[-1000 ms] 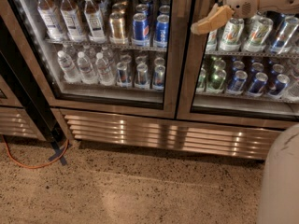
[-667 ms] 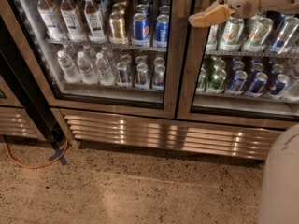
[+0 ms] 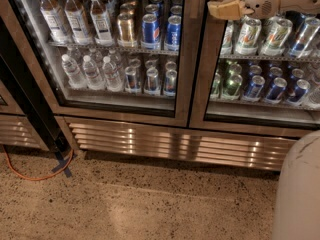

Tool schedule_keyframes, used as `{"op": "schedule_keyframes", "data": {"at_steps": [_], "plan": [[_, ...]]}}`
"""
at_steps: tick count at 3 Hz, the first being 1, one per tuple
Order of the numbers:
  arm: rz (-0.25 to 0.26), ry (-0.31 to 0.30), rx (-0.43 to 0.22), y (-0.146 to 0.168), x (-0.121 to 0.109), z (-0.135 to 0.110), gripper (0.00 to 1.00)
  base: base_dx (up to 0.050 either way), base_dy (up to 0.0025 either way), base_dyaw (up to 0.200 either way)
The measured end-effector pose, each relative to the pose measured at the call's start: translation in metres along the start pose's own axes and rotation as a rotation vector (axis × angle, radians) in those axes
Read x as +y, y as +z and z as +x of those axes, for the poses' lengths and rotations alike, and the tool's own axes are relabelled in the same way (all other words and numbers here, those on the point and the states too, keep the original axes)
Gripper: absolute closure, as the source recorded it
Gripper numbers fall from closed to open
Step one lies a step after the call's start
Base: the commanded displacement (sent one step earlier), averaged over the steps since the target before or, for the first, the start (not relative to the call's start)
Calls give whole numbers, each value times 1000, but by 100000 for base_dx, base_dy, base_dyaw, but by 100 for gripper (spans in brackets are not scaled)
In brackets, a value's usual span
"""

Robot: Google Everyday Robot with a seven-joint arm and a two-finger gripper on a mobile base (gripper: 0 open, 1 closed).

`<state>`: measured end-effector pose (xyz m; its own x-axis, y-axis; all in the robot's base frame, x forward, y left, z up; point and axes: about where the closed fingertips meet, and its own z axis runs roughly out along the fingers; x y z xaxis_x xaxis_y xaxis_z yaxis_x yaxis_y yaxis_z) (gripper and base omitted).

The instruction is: Open right fridge door

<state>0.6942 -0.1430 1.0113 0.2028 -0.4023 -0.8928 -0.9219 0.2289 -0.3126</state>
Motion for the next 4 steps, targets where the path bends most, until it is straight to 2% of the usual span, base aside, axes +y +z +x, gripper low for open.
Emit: {"op": "schedule_keyframes", "data": {"at_steps": [1, 3, 4], "plan": [[0, 0, 0, -5, -4, 1, 100, 0, 0, 0], [0, 0, 0, -15, -18, 2, 100, 0, 0, 0], [1, -1, 0, -15, -17, 3, 100, 0, 0, 0]]}}
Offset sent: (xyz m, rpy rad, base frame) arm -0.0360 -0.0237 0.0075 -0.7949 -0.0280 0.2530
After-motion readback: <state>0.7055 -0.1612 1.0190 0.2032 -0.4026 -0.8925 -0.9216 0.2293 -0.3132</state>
